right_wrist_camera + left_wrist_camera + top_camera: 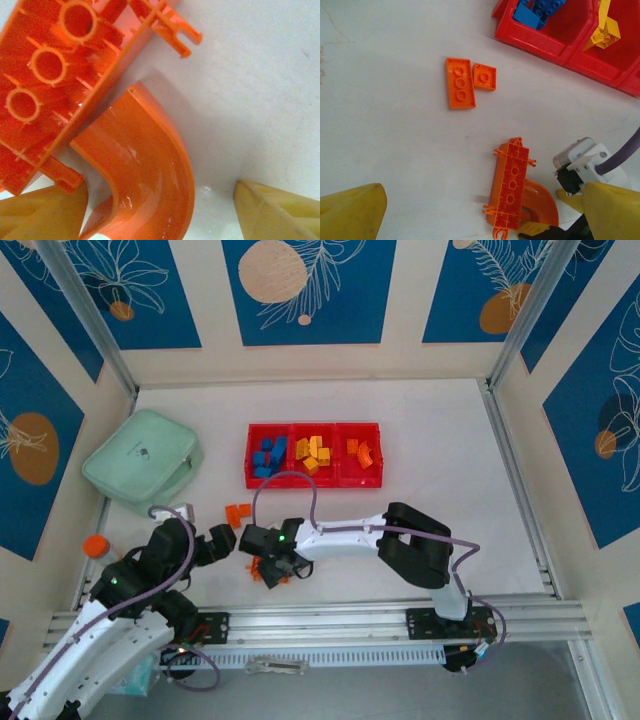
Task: Sort the legos into containers by color
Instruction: Pick up the lego from the bottom-center of the table.
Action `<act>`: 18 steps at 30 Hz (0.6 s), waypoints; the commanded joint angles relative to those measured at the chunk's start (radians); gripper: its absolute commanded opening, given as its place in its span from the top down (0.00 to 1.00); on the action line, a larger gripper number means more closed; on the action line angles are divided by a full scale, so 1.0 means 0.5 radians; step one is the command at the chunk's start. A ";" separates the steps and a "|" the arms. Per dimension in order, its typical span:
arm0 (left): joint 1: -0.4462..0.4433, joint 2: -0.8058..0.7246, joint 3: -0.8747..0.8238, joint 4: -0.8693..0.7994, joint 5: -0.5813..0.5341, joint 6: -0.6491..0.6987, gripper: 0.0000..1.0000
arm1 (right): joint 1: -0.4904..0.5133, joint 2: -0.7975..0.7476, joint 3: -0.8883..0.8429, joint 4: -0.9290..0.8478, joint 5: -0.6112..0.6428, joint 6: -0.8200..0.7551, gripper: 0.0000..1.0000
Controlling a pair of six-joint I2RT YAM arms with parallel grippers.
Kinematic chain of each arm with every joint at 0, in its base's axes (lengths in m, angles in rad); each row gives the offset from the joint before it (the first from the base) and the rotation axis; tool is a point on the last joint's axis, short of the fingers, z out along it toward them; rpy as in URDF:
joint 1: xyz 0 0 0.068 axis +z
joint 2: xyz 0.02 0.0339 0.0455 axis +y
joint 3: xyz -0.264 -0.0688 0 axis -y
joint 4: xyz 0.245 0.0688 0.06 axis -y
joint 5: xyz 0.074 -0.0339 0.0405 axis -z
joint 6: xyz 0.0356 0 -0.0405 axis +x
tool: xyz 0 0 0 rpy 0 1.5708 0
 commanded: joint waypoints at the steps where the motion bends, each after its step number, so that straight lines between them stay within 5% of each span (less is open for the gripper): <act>1: 0.021 0.002 -0.006 0.028 -0.019 -0.017 0.01 | 0.015 -0.007 0.031 -0.077 0.027 0.018 0.30; 18: 0.021 0.032 -0.005 0.091 0.035 -0.011 0.01 | -0.018 -0.107 -0.025 -0.106 0.040 0.072 0.63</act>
